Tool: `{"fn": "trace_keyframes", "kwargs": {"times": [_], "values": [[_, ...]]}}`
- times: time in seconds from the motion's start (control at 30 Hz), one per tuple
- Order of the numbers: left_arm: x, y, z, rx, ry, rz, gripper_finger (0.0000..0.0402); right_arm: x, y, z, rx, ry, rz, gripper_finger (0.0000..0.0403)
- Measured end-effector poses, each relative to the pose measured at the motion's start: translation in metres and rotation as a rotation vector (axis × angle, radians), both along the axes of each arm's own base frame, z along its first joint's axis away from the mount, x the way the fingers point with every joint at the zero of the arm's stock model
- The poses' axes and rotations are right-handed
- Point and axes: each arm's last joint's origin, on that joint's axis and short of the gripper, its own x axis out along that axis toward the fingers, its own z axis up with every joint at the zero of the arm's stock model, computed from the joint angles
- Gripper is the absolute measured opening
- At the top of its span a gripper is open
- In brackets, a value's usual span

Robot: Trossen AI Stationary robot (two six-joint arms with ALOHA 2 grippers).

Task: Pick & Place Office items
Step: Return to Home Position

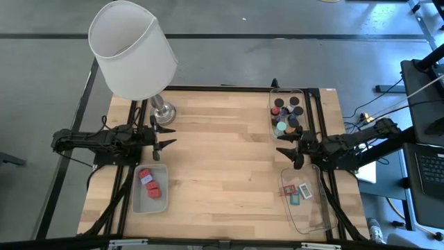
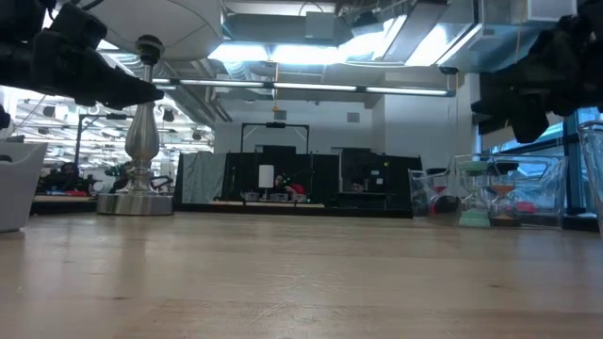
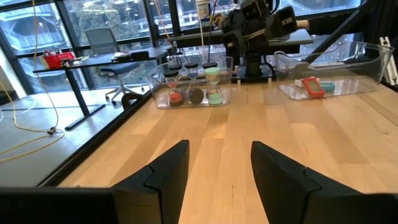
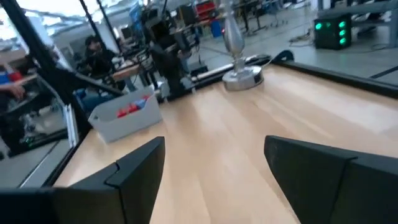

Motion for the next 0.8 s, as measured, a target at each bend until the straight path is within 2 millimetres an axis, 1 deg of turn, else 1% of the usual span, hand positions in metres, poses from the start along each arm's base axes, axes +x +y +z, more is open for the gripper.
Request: {"fn": "trace_keyframes", "kwargs": {"times": [0.13, 0.27, 0.53, 0.8], "values": [[0.0, 0.0, 0.0, 0.0, 0.0, 0.001, 0.0171, -0.002, -0.006, 0.004, 0.016, -0.042, -0.049, 0.0279], [0.0, 0.003, 0.0, 0.0, 0.0, 0.031, 0.0169, -0.002, -0.015, 0.006, 0.026, -0.076, -0.135, 0.0279], [-0.003, 0.018, 0.0, 0.0, -0.001, 0.19, 0.0169, -0.006, -0.035, 0.011, 0.032, -0.137, -0.336, 0.0279], [-0.007, 0.031, 0.0, 0.001, -0.001, 0.336, 0.0167, -0.011, -0.048, 0.013, 0.027, -0.17, -0.476, 0.0279]]}}
